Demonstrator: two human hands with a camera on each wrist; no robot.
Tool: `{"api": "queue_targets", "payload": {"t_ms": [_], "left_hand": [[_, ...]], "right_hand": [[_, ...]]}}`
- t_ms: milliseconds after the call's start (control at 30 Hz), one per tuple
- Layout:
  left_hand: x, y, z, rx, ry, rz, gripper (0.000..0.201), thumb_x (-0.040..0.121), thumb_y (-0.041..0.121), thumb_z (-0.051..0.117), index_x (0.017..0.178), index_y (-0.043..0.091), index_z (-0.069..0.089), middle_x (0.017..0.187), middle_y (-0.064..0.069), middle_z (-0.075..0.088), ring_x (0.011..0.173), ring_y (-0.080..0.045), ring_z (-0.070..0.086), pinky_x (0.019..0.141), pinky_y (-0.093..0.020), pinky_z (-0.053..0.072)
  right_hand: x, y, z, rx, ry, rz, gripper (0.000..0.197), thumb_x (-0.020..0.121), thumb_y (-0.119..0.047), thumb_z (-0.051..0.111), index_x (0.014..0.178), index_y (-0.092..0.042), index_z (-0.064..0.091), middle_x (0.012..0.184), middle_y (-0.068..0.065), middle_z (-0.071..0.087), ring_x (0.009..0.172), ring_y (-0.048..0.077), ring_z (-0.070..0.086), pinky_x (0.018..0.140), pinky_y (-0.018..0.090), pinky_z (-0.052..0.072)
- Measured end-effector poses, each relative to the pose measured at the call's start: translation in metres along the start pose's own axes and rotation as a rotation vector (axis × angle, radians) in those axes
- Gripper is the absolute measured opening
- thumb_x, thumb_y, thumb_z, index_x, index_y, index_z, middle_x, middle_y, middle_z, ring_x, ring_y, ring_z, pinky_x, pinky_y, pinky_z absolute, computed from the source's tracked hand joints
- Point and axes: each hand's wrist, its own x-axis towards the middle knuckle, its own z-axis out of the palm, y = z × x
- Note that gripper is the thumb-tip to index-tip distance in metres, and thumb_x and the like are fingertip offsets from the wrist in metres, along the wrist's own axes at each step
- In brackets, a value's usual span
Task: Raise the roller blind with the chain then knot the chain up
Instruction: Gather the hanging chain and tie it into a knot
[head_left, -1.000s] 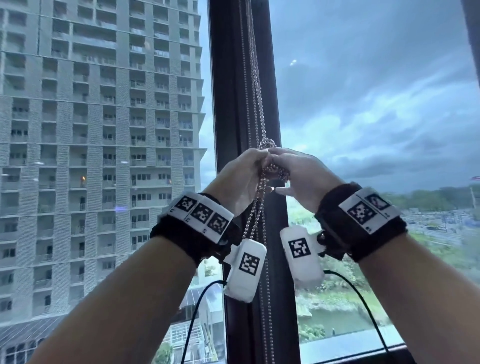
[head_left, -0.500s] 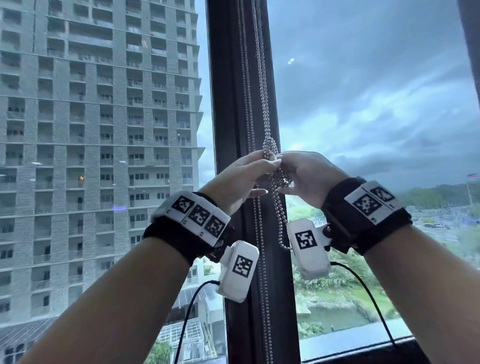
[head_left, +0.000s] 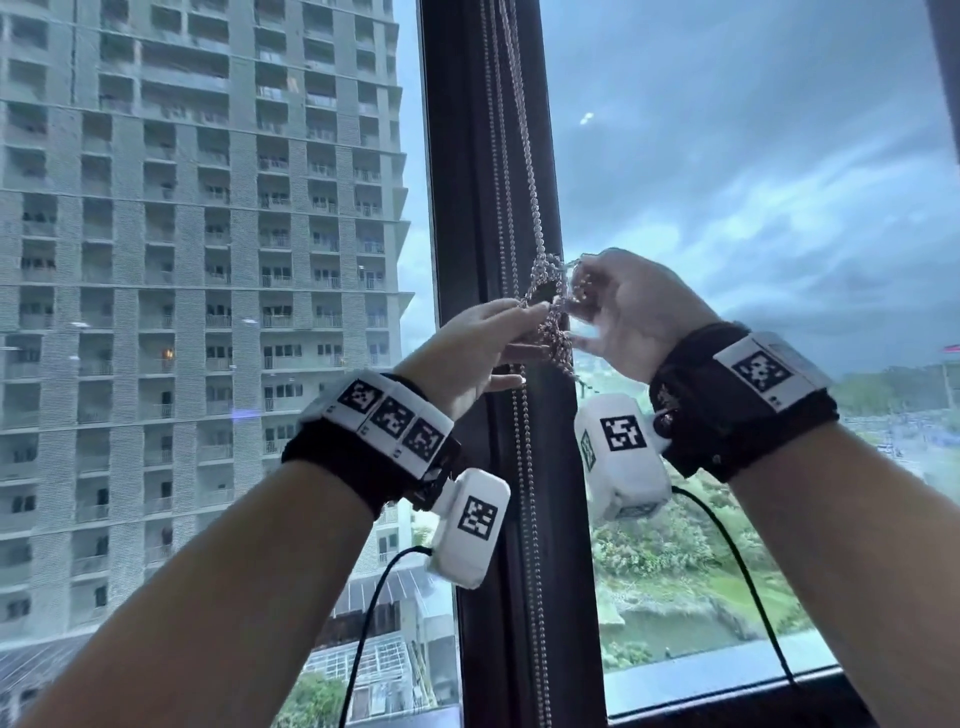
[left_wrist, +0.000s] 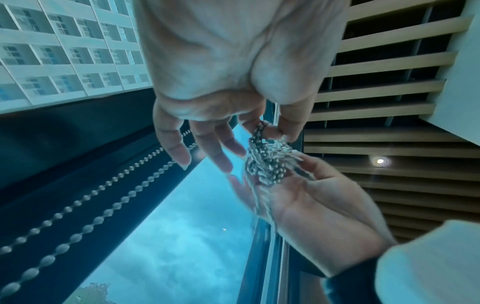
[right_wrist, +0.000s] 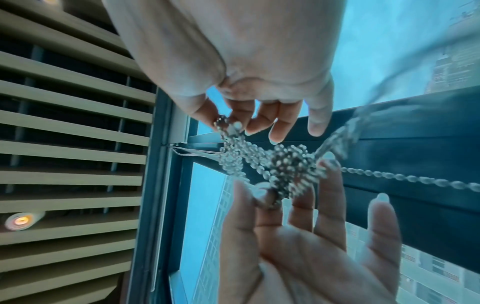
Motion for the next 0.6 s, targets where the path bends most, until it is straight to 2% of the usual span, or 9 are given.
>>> {"api": "queue_targets", "payload": {"t_ms": [67,167,267,367,433,500,600], "left_hand": [[0.001,-0.004,-0.003,-0.012,0.053,0.025,0.017,0.089,0.031,0.058,0.074,0.024,0.054,0.089,0.006,0.066,0.091,-0.014,0.06,0.097,-0.046,0.04],[0.001,-0.005,-0.005,-0.045,0.092,0.088,0.017,0.088,0.021,0.061,0.073,0.023,0.054,0.083,0.008,0.068,0.089,-0.011,0.061,0.098,-0.045,0.041],[0.0,-0.004,-0.003,-0.039,0.124,0.15,0.016,0.087,0.017,0.063,0.074,0.022,0.054,0.078,0.01,0.066,0.085,-0.011,0.06,0.098,-0.045,0.043],[-0.001,-0.006,0.001,-0.012,0.101,0.164,0.015,0.085,0.012,0.065,0.077,0.02,0.054,0.083,0.004,0.061,0.089,-0.016,0.056,0.097,-0.045,0.046],[0.0,-0.008,0.002,0.01,0.094,0.181,0.019,0.084,0.006,0.064,0.076,0.018,0.052,0.081,0.002,0.057,0.087,-0.018,0.055,0.09,-0.041,0.049],[0.003,-0.011,-0.001,0.009,0.15,0.203,0.024,0.084,-0.002,0.058,0.074,0.017,0.048,0.077,0.001,0.051,0.083,-0.019,0.054,0.084,-0.036,0.053],[0.006,-0.012,-0.005,0.021,0.178,0.215,0.026,0.085,-0.005,0.055,0.073,0.017,0.047,0.076,-0.001,0.047,0.073,-0.015,0.054,0.072,-0.025,0.055]], "right_hand": [[-0.005,-0.006,0.0,0.049,0.032,-0.063,0.03,0.088,-0.018,0.042,0.058,-0.02,0.042,0.064,-0.004,0.044,0.07,0.017,0.048,0.088,0.043,0.039],[-0.012,-0.005,-0.001,0.201,0.019,-0.145,0.036,0.093,-0.023,0.042,0.057,-0.019,0.04,0.056,-0.004,0.045,0.055,0.013,0.051,0.074,0.034,0.044],[-0.02,0.003,-0.007,0.281,-0.03,-0.163,0.037,0.096,-0.035,0.042,0.062,-0.019,0.045,0.045,-0.008,0.029,0.04,0.009,0.032,0.057,0.024,0.044],[-0.03,0.01,-0.015,0.122,-0.051,-0.146,0.031,0.097,-0.033,0.042,0.07,-0.018,0.048,0.046,-0.009,0.021,0.041,0.009,0.019,0.043,0.018,0.032],[-0.036,0.013,-0.021,-0.001,-0.06,-0.154,0.025,0.096,-0.027,0.045,0.074,-0.016,0.051,0.048,-0.009,0.021,0.042,0.008,0.018,0.039,0.018,0.021],[-0.041,0.015,-0.028,-0.105,-0.09,-0.164,0.021,0.095,-0.02,0.047,0.077,-0.014,0.055,0.05,-0.008,0.025,0.043,0.007,0.019,0.039,0.018,0.013],[-0.047,0.021,-0.033,-0.234,-0.125,-0.126,0.018,0.095,-0.016,0.045,0.082,-0.011,0.056,0.051,-0.008,0.029,0.04,0.005,0.022,0.037,0.017,0.014]]}}
